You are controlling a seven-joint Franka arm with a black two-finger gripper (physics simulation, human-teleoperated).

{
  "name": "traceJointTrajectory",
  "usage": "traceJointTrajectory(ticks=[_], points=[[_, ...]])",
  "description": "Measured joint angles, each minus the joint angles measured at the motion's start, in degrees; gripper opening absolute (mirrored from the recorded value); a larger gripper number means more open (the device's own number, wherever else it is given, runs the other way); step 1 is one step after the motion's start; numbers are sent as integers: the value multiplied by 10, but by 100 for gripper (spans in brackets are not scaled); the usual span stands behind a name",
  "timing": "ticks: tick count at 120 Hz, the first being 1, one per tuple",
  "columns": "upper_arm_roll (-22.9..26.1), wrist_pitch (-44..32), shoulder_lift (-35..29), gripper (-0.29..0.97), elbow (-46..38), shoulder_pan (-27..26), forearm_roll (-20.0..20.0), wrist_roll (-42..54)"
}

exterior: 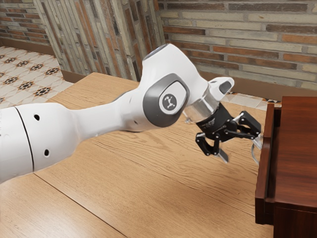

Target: Pull the drawer handle with one arm to open the drawer

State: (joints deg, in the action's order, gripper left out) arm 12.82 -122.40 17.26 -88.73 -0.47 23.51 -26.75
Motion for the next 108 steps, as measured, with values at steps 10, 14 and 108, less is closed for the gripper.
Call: traceJointTrajectory(ticks=[10,14,108], points=[[-6,2,-14,68,-12,4,-6,-1],[-9,3,-18,68,-15,4,-8,-1],[-6,30,-111,68,-114,91,-23,46]])
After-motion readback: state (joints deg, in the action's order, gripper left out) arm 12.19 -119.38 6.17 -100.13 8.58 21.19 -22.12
